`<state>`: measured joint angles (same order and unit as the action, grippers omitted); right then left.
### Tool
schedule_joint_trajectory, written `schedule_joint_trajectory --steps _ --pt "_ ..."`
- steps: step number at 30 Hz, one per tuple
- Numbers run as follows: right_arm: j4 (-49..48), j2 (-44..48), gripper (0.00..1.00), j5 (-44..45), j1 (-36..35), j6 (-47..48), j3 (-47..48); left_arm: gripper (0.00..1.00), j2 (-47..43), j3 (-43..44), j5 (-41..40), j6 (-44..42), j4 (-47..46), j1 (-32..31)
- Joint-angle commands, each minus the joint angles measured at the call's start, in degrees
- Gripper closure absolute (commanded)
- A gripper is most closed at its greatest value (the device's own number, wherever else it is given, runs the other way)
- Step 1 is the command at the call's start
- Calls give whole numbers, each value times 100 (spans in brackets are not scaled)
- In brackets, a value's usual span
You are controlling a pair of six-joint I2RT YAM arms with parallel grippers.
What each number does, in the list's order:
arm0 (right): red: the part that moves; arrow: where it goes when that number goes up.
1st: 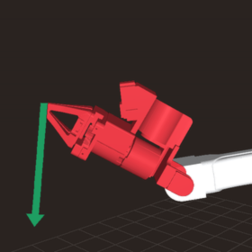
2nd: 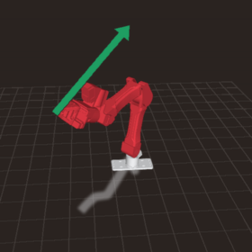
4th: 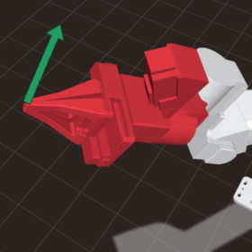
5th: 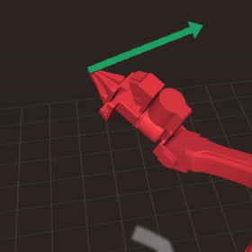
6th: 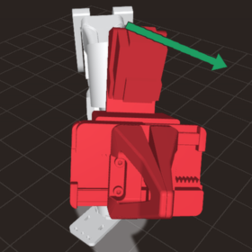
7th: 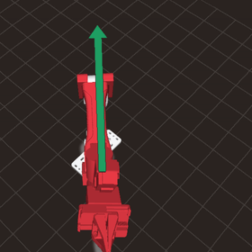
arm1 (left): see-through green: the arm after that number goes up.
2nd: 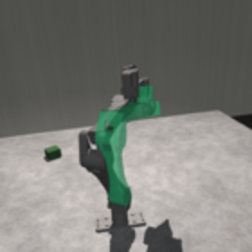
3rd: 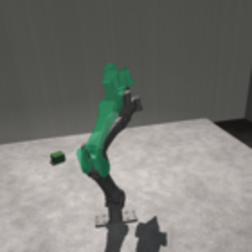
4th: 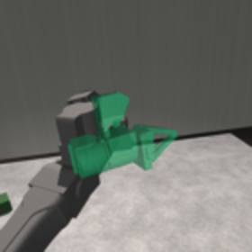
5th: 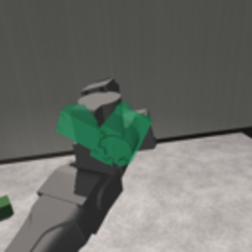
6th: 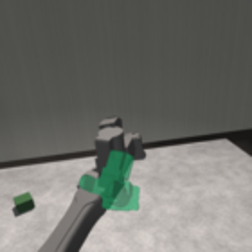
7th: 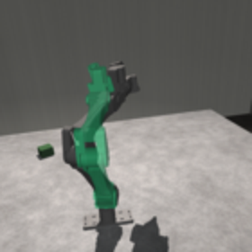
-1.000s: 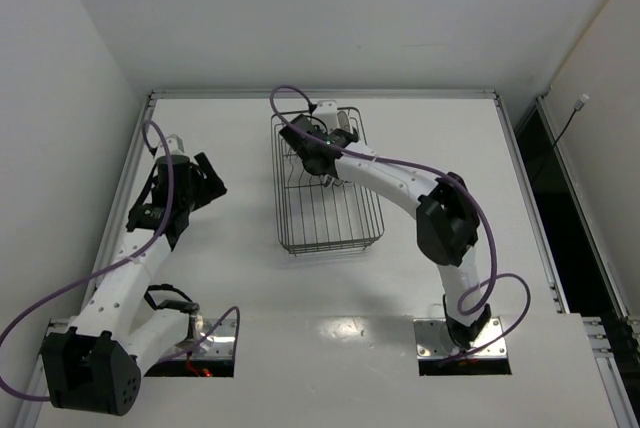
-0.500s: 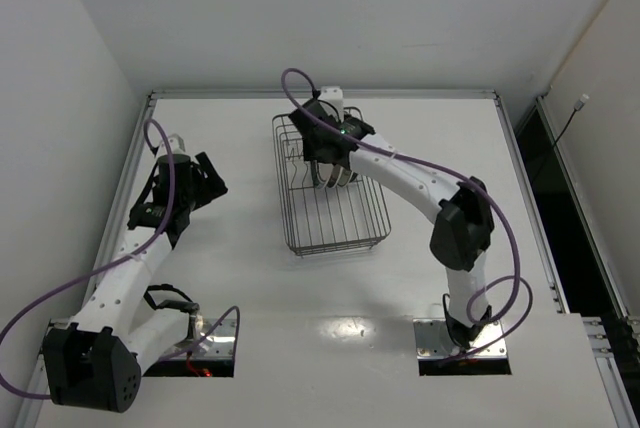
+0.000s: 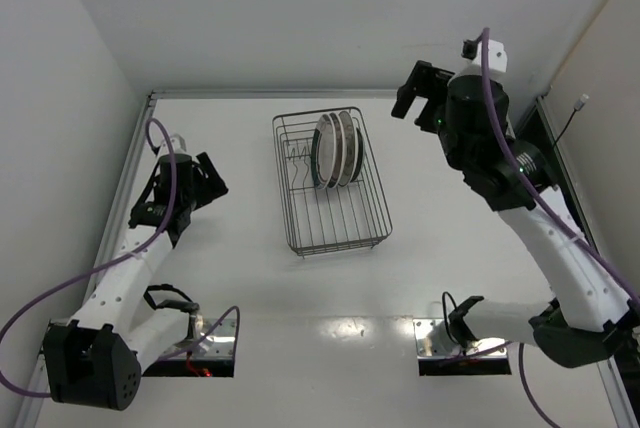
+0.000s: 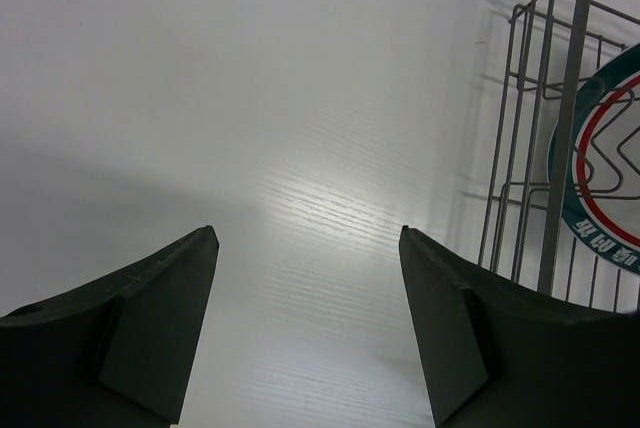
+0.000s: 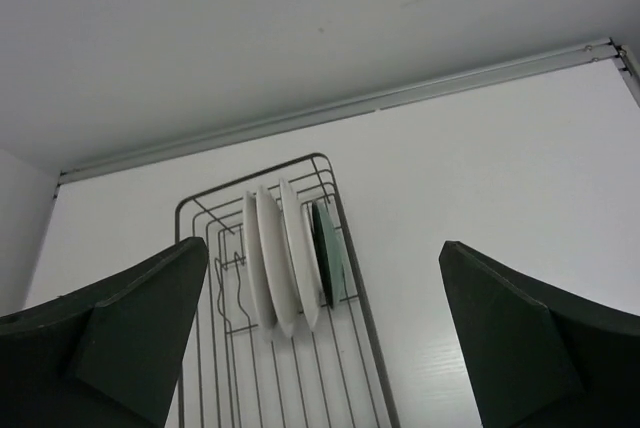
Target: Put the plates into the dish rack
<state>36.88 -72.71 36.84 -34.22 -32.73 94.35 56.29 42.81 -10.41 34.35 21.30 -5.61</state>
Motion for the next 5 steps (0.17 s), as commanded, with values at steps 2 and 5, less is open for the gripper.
schedule_joint_trajectory --steps 2,5 --pt "-261 -112 0 -440 213 372 -540 29 5 61 -57 -130 -179 -90" --pt "-6 -288 0 -634 389 223 -539 29 5 61 -110 -130 -126 -90"
